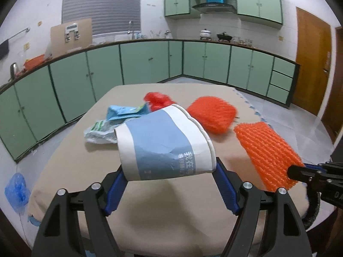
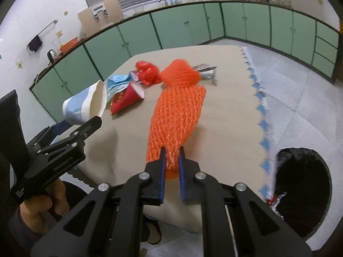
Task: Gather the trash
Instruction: 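Carry the paper cup and orange foam net over the black bin and release both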
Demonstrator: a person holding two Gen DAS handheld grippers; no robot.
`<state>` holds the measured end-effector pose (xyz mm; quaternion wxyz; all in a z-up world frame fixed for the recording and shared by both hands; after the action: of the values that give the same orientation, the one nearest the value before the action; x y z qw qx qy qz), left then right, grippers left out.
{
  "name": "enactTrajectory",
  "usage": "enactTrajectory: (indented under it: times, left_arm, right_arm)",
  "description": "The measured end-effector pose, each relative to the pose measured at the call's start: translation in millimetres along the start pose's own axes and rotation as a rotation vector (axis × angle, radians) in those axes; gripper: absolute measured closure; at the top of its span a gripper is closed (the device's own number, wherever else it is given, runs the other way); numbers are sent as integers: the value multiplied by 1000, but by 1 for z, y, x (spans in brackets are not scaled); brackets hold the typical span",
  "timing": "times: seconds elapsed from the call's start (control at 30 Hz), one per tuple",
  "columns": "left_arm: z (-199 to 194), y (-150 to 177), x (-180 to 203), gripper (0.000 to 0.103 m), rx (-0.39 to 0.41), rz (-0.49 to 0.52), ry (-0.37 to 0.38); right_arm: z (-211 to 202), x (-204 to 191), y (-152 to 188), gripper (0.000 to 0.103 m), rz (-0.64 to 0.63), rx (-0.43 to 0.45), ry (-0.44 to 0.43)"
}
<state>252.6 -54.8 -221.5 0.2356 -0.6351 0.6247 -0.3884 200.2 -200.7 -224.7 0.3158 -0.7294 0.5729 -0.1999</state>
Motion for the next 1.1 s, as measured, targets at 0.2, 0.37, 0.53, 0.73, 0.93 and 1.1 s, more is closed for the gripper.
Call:
enactTrajectory:
  times: [0.2, 0.37, 0.53, 0.73, 0.93, 1.1]
  left_arm:
    - [-4, 7, 55, 28, -12, 77, 79]
    - [-4, 15, 112, 28, -36, 130, 173]
    - [-1, 23, 169, 28, -65, 181, 268]
    - [5, 43, 234, 28, -121, 248, 378]
    - [22, 79, 293, 28, -209, 310, 466]
    - [36, 112, 337, 28, -264, 368, 514]
  right_arm:
    - [-32, 47, 13, 93, 76, 35, 84]
    - [-54, 93, 30, 93, 145, 48, 163]
    - [-78, 141, 58, 93, 216, 52, 248]
    - [-99, 192, 98, 93, 303, 36, 332]
    - [-99, 237, 150, 93, 408, -28, 390]
    - [-103, 265, 182, 93, 479, -64, 427]
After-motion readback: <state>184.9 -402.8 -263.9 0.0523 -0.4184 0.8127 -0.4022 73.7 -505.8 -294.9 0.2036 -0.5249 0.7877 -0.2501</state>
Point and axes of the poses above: each gripper's, at about its wrist camera, not at the fingertips, and z roughly the way its jaws point, x to its right, y to its underside, the point moved 7 cm from there along z, roughly the way its jaws point, and after that the axes turned 15 degrees about -z, right-handed, at the moved point
